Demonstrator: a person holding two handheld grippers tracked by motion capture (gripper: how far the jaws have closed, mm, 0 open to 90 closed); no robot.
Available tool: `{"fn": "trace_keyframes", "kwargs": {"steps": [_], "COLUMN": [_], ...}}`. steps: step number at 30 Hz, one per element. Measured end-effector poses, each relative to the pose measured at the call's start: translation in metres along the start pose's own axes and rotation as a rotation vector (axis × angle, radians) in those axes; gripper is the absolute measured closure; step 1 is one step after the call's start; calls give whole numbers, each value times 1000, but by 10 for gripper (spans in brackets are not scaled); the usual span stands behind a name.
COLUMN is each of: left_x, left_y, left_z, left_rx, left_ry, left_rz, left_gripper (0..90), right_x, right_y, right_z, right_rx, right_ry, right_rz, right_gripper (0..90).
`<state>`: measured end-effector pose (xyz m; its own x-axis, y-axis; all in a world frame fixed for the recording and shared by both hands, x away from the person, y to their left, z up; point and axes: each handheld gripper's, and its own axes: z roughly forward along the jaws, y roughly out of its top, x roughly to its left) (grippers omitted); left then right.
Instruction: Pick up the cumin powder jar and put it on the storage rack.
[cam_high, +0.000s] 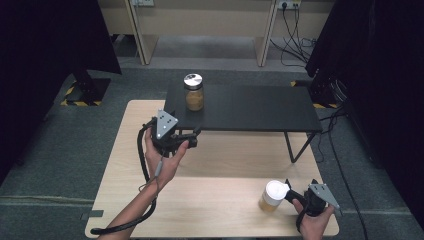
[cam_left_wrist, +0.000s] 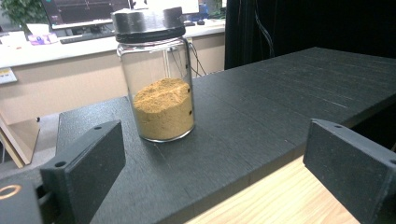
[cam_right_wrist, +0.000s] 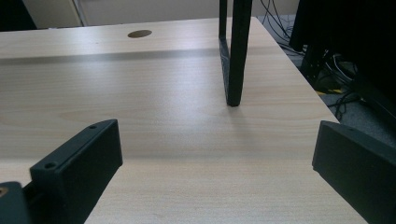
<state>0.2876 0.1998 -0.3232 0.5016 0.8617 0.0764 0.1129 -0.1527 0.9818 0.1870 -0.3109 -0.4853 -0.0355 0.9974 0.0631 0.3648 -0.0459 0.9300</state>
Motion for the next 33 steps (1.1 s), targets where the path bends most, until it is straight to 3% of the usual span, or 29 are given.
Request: {"fn": "trace_keyframes", "kwargs": {"steps": [15,28,33], "left_x": [-1,-9,-12], "left_y": [-13,-57,-75], "left_z": [-12,-21,-18], "left_rx": [-8,-22,-4], "left_ry": [-8,-46,-68], "left_rz": [-17,-36,-57], "left_gripper": [49,46,47], "right_x": [1,1,1], "right_y": [-1,0,0], "right_z": [0,0,0], "right_rx": [-4,-1,-1], "right_ry": [-6,-6,-8], "right_rz": [8,4,5], "right_gripper": [14,13,13]}}
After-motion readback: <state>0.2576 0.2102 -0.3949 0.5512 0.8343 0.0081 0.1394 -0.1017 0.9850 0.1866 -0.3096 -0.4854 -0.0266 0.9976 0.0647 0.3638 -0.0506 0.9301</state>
